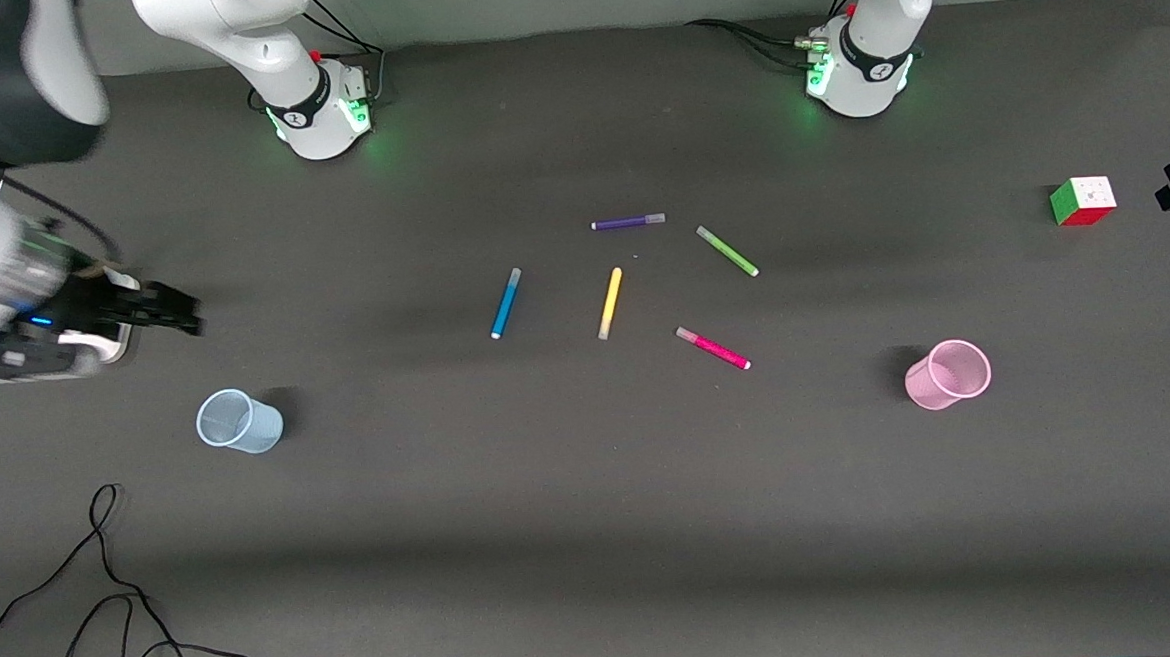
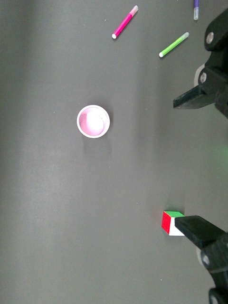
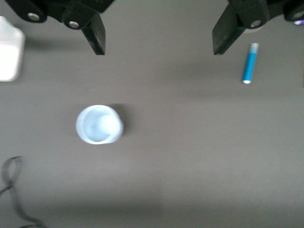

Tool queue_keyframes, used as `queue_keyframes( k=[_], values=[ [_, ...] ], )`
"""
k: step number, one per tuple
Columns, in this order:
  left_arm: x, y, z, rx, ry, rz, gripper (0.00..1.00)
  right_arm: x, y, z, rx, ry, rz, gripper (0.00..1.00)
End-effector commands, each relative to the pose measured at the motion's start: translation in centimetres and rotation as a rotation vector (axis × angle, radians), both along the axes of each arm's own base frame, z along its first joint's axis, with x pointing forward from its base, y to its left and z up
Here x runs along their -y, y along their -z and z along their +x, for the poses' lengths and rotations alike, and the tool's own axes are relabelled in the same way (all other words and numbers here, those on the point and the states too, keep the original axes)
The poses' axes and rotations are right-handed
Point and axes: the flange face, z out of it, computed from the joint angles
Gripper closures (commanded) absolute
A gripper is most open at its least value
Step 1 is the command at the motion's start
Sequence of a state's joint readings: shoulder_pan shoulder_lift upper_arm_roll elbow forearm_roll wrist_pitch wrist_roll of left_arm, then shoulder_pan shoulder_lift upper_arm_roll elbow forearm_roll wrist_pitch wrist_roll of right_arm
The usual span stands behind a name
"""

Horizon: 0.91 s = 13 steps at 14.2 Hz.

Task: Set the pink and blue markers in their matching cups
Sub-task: 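Move the right gripper toward the blue marker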

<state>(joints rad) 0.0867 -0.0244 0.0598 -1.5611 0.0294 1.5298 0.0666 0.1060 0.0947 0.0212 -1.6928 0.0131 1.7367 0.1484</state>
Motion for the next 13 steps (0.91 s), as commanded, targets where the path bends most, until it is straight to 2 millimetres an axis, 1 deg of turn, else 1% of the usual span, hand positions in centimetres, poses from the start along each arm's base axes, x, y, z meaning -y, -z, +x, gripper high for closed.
queue_keyframes(
  k=[1, 3, 4, 5, 7, 8, 9, 10, 11, 12, 13],
  values=[
    [-0.1, -0.4, -0.1, -0.004, 0.015, 0.01, 0.0, -4.7, 4.1, 1.3, -0.054, 0.072, 0.059, 0.0],
    [-0.1, -0.3, 0.1, -0.003, 0.016, 0.01, 0.0, -9.3, 6.7, 0.9, -0.119, 0.15, 0.076, 0.0],
    [0.0, 0.1, 0.2, -0.018, 0.019, 0.007, 0.0, -11.8, 8.2, 0.7, -0.146, 0.193, 0.071, 0.0],
    [0.5, 0.6, 0.4, -0.032, 0.022, 0.008, 0.0, -14.1, 10.1, 0.5, -0.18, 0.222, 0.067, 0.0],
    [0.8, 1.6, 1.0, -0.05, 0.031, 0.007, 0.0, -18.6, 14.7, -0.3, -0.237, 0.255, 0.054, 0.0],
    [0.9, 4.4, 2.4, -0.098, 0.039, -0.001, 0.0, -19.7, 16.9, -0.5, -0.251, 0.27, 0.05, 0.0],
    [0.5, 7.0, 3.7, -0.149, 0.031, -0.023, 0.0, -21.3, 19.0, -1.0, -0.264, 0.273, 0.048, 0.0],
    [1.0, 7.1, 3.7, -0.158, 0.035, -0.031, 0.0, -22.7, 20.8, -1.5, -0.266, 0.291, 0.046, 0.0],
    [1.4, 7.6, 3.9, -0.169, 0.043, -0.039, 0.0, -23.9, 22.8, -1.9, -0.265, 0.322, 0.044, 0.0],
    [3.5, 8.3, 4.3, -0.179, 0.071, -0.058, 0.0, -24.6, 24.5, -2.2, -0.263, 0.343, 0.048, 0.0],
    [5.9, 9.0, 4.9, -0.183, 0.094, -0.073, 0.0, -24.8, 26.3, -2.4, -0.265, 0.352, 0.05, 0.0]
  ],
)
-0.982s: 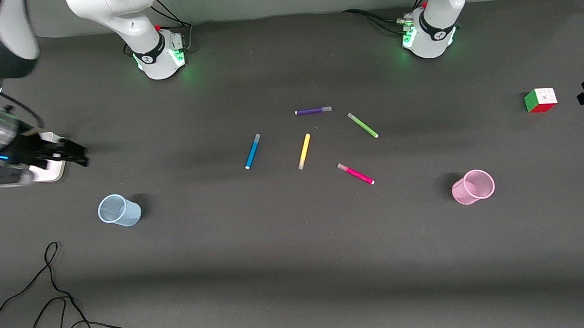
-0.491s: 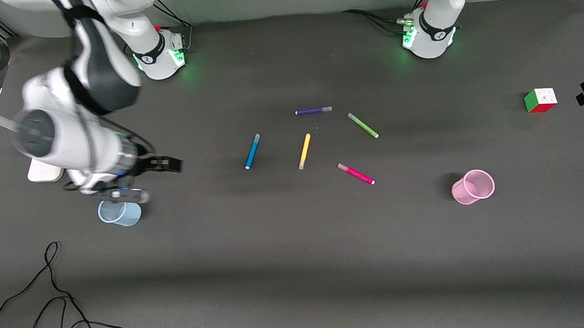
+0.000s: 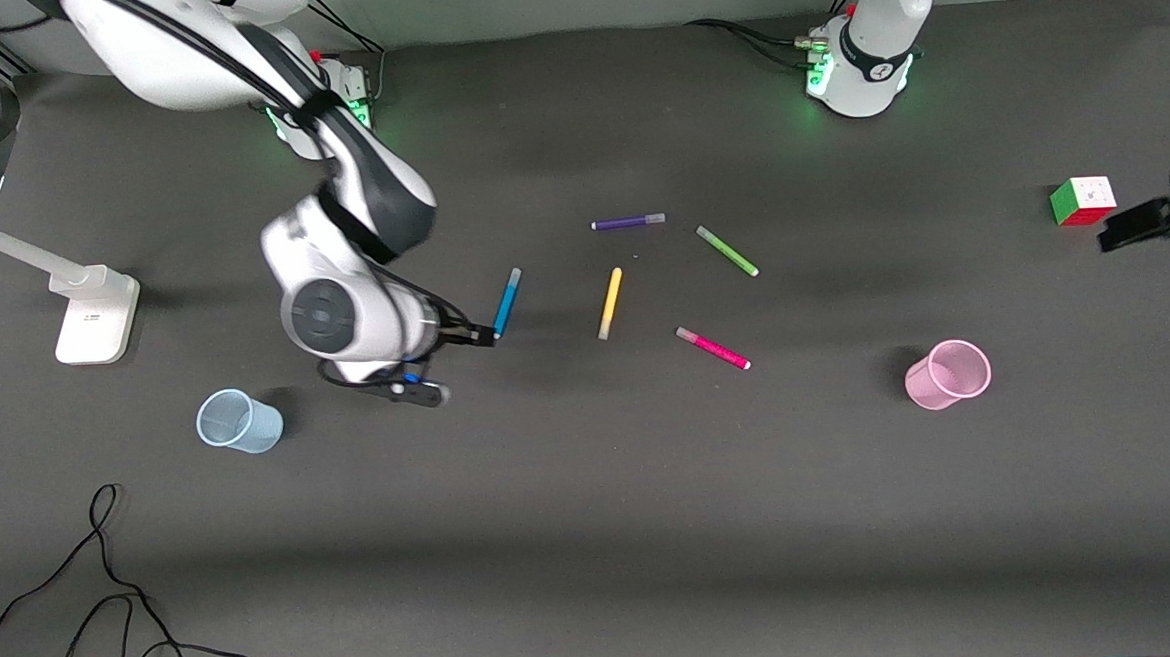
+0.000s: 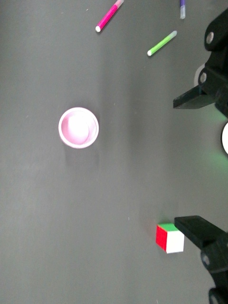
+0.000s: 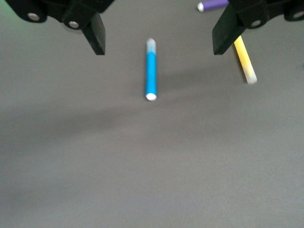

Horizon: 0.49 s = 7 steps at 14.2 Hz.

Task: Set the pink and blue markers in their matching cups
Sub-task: 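Grasp the blue marker with the right gripper while the left gripper reaches the pink marker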

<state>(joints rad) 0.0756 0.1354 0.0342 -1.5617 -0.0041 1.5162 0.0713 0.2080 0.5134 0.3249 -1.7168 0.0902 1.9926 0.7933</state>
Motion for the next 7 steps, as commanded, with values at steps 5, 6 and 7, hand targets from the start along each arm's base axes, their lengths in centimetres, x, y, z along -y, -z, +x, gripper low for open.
queue_keyframes(
  k=[5, 6, 7],
  values=[
    [17.2, 4.1, 2.7, 0.01, -0.045, 0.02, 0.0, -0.7, 9.3, -3.9, 0.008, 0.079, -0.006, 0.05],
    [19.8, 5.6, 2.9, 0.005, -0.099, 0.037, 0.0, -0.5, 10.1, -4.3, 0.005, 0.085, -0.009, 0.06],
    [22.1, 7.0, 3.1, 0.006, -0.172, 0.056, 0.0, -0.4, 10.8, -4.8, 0.009, 0.085, -0.009, 0.08]
  ],
)
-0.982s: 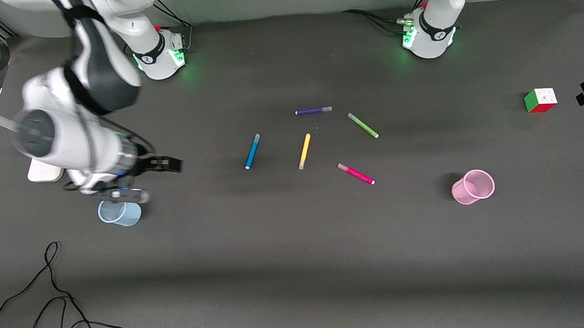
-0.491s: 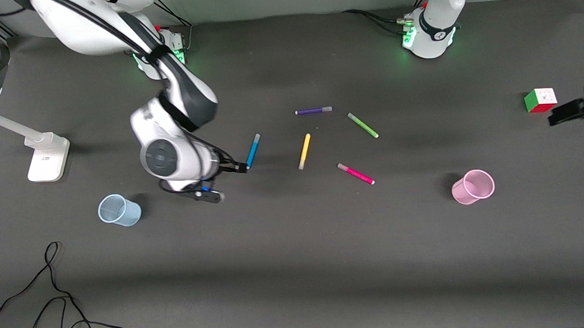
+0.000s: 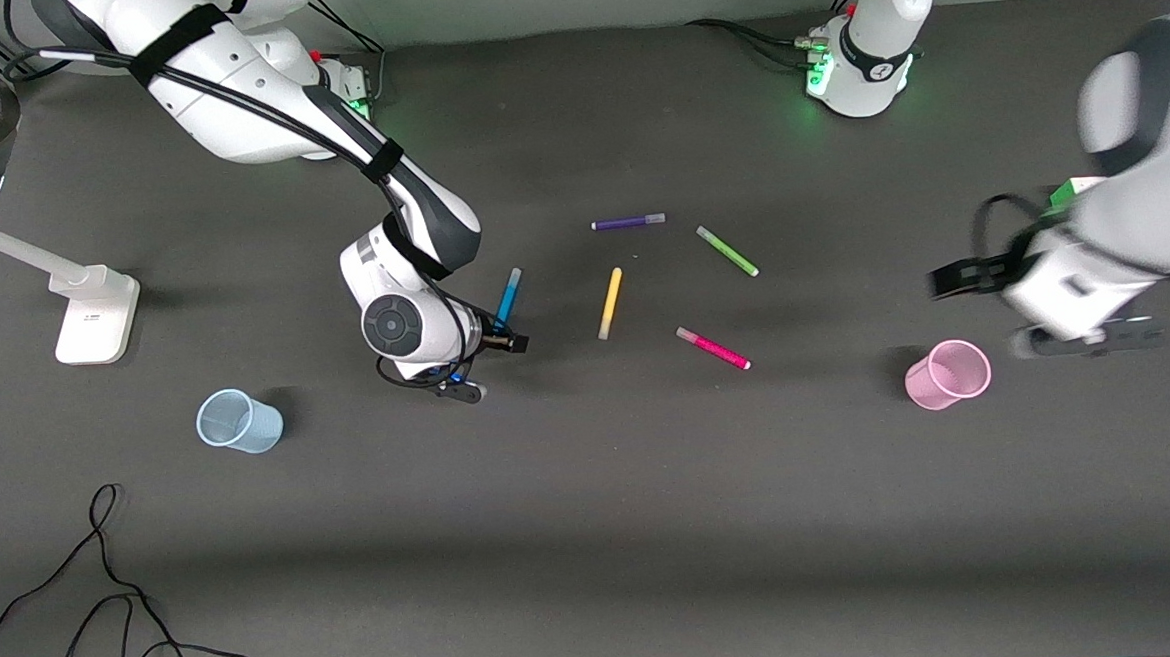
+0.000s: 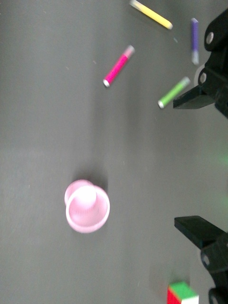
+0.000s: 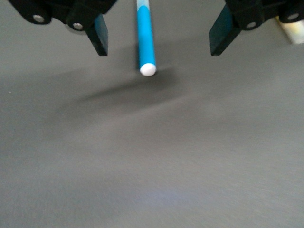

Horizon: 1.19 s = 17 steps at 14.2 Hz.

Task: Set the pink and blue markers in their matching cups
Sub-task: 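Grasp the blue marker with the right gripper while the left gripper reaches the pink marker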

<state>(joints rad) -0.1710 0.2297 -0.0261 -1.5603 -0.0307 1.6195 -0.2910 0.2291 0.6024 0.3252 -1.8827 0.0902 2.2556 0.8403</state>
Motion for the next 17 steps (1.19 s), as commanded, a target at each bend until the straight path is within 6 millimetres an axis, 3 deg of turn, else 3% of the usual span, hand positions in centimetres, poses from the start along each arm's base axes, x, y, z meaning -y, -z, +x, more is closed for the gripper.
queue_keyframes(
  k=[1, 3, 6, 8, 9, 12, 14, 17],
  values=[
    [6.2, 3.8, 1.1, 0.007, -0.186, 0.046, 0.0, 0.2, 1.2, -1.5, 0.023, 0.035, -0.002, 0.09],
    [10.3, 7.7, 1.4, 0.011, -0.287, 0.072, 0.0, 0.3, 2.2, -1.8, 0.025, 0.039, 0.0, 0.22],
    [15.4, 13.6, 1.5, 0.022, -0.427, 0.098, 0.0, 0.3, 2.2, -1.7, 0.026, 0.041, 0.003, 0.73],
    [18.7, 17.5, 0.8, 0.021, -0.512, 0.114, 0.01, 0.3, 2.1, -1.7, 0.026, 0.04, 0.004, 0.94],
    [19.7, 19.2, 0.7, 0.019, -0.572, 0.113, 0.01, 0.3, 2.1, -1.6, 0.028, 0.042, 0.005, 1.0],
    [21.9, 22.8, 0.0, -0.036, -0.725, 0.069, 0.02, 0.7, 1.0, -0.9, 0.041, 0.04, 0.01, 1.0],
    [22.2, 23.8, -0.5, -0.087, -0.777, 0.053, 0.04, 1.8, -3.4, 0.8, 0.054, 0.042, 0.002, 1.0],
    [21.5, 26.1, -1.4, -0.132, -0.81, 0.059, 0.14, 6.3, -14.0, 3.1, 0.129, 0.018, -0.007, 1.0]
  ],
)
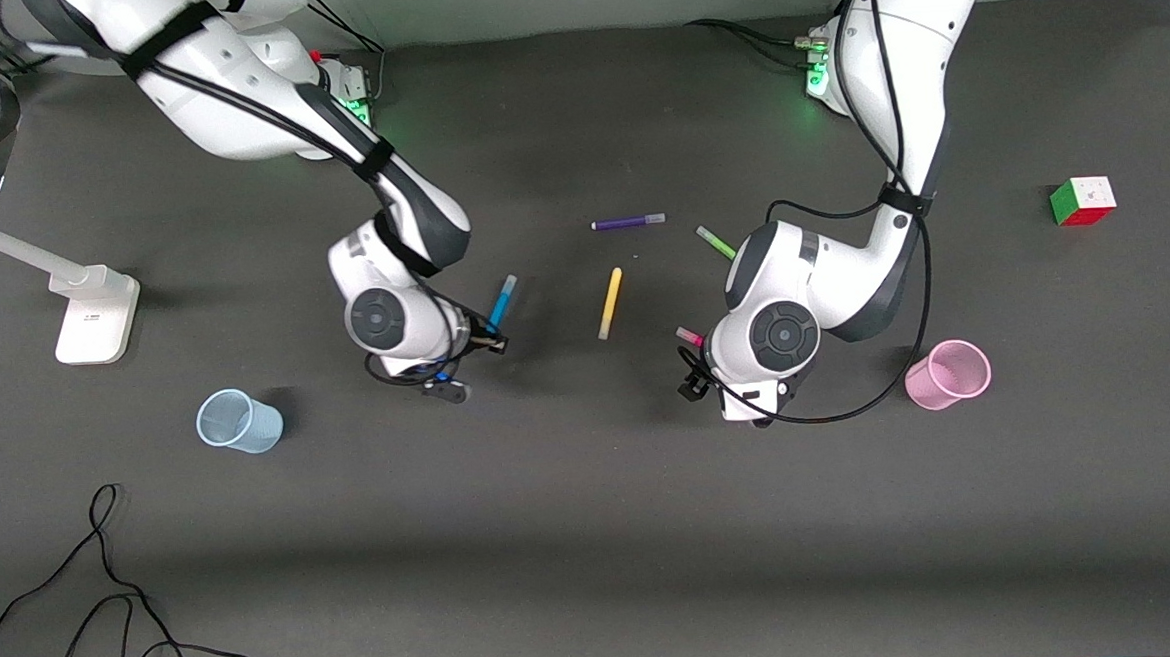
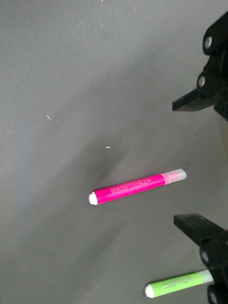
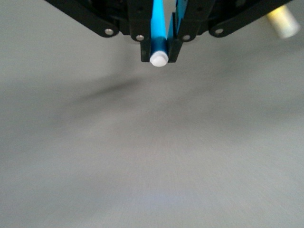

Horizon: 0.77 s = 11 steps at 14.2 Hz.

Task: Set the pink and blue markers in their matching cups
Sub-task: 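Carry the blue marker to the blue cup while the left gripper lifts the pink marker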

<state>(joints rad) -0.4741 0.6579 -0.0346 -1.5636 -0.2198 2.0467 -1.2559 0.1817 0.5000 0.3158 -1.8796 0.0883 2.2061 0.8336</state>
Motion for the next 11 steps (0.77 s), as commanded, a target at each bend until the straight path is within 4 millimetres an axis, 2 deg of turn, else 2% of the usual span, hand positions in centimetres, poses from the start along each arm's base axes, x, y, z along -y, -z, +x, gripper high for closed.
queue_keyframes(
  k=[1, 3, 4, 6, 9, 11],
  values=[
    [-0.6, 1.8, -1.1, -0.03, -0.073, -0.01, 0.18, 5.8, -11.2, 1.4, 0.097, -0.028, -0.016, 1.0],
    [-1.0, 3.3, -2.3, -0.021, -0.11, -0.011, 0.28, 8.8, -16.4, 1.8, 0.189, -0.075, -0.015, 1.0],
    [-1.1, 4.1, -2.6, -0.01, -0.128, -0.011, 0.3, 10.7, -18.8, 2.0, 0.242, -0.107, -0.041, 1.0],
    [-1.2, 4.9, -3.1, -0.013, -0.14, -0.012, 0.36, 13.3, -22.2, 2.2, 0.341, -0.219, -0.173, 1.0],
    [-0.8, 5.6, -4.1, -0.02, -0.128, -0.004, 0.47, 14.7, -24.8, 2.1, 0.432, -0.35, -0.374, 1.0],
    [-0.4, 6.0, -4.8, -0.015, -0.125, -0.006, 0.49, 17.8, -24.7, 2.9, 0.447, -0.307, -0.381, 1.0]
  ],
)
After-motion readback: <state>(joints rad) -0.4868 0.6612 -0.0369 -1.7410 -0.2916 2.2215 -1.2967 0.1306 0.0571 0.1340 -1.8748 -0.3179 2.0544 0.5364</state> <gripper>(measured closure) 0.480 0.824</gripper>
